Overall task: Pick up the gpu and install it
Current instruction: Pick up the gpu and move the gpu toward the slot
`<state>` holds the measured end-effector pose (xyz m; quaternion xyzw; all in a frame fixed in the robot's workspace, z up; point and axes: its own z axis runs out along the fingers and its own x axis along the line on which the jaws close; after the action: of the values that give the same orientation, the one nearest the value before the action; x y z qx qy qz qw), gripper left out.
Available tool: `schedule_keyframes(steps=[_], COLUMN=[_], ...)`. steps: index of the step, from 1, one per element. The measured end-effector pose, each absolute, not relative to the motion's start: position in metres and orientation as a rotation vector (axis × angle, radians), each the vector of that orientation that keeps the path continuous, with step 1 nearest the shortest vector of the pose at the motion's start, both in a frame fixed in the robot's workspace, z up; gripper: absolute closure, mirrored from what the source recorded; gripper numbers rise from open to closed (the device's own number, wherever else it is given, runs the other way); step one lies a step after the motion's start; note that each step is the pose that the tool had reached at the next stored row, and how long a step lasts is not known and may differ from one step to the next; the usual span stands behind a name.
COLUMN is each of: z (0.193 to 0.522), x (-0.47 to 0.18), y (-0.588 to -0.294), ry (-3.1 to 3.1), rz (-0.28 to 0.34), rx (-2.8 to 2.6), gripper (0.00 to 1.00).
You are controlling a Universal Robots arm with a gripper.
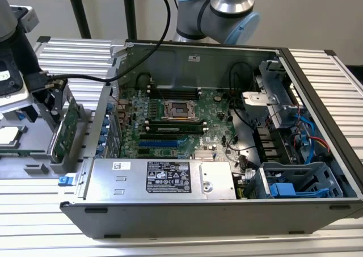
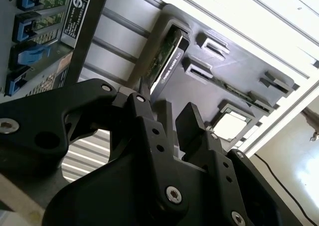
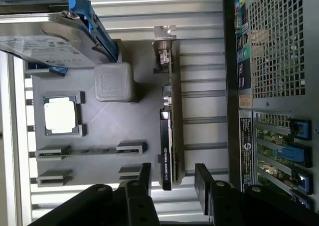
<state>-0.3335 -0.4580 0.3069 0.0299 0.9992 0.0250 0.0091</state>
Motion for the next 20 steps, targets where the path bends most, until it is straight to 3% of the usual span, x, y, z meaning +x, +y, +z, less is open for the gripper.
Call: schedule_keyframes(steps=[20], z=[0.3024], x=[-0.3335], y=[-0.4503], ry=[3.121], rz=[0.078], rx=[0.093], gripper=[0.0])
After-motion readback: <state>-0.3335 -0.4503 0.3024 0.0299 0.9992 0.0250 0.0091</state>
